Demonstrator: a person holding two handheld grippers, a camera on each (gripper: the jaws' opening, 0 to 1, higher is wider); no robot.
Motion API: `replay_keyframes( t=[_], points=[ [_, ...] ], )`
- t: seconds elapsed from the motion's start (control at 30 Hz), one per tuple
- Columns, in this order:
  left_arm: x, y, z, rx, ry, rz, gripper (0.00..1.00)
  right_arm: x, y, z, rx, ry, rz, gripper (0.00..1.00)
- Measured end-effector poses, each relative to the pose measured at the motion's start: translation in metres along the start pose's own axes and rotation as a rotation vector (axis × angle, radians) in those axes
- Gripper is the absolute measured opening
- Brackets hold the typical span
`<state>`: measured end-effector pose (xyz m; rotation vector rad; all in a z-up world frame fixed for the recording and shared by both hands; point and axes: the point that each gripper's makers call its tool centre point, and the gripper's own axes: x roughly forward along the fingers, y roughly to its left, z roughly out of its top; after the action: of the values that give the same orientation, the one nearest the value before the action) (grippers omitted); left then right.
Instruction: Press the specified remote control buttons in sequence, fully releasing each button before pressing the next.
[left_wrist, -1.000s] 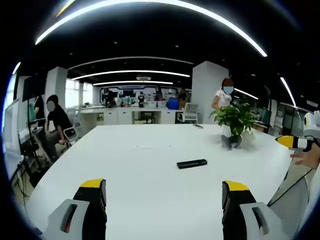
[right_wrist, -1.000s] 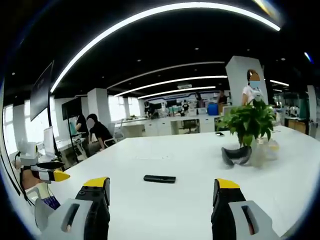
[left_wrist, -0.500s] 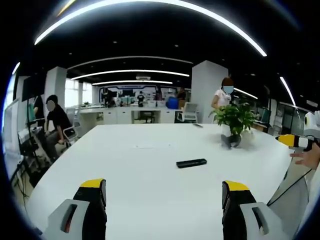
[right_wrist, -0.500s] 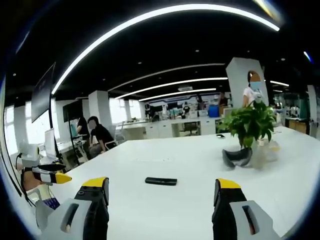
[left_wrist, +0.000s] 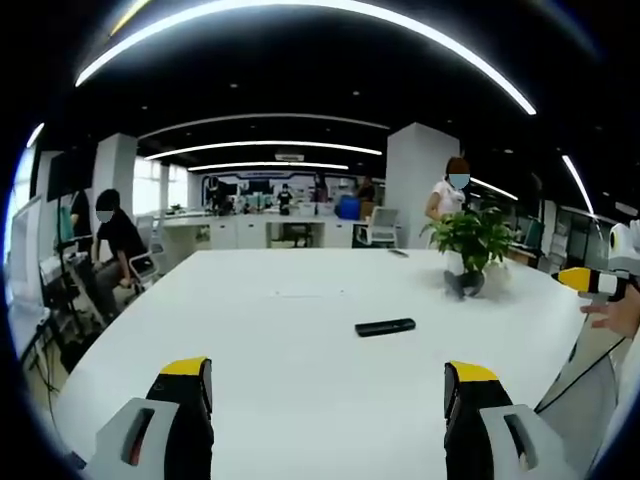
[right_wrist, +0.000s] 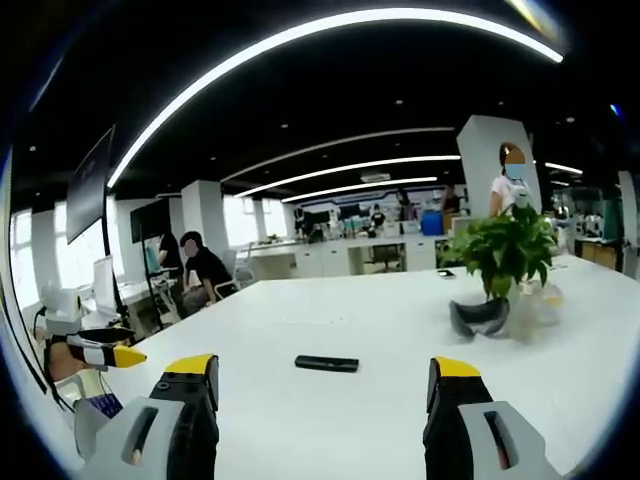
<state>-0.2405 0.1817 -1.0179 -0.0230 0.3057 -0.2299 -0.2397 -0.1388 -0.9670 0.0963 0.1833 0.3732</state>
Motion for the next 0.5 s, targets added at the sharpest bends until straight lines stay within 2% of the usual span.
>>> replay_keyframes(
  t=[0.5],
  points=[
    [0.0031, -0.0072, 0.0002, 0.013, 0.010, -0.017, 1.00, -0.0002, 0.0000, 0.0002, -0.007, 0.007, -0.001, 0.83]
  ],
)
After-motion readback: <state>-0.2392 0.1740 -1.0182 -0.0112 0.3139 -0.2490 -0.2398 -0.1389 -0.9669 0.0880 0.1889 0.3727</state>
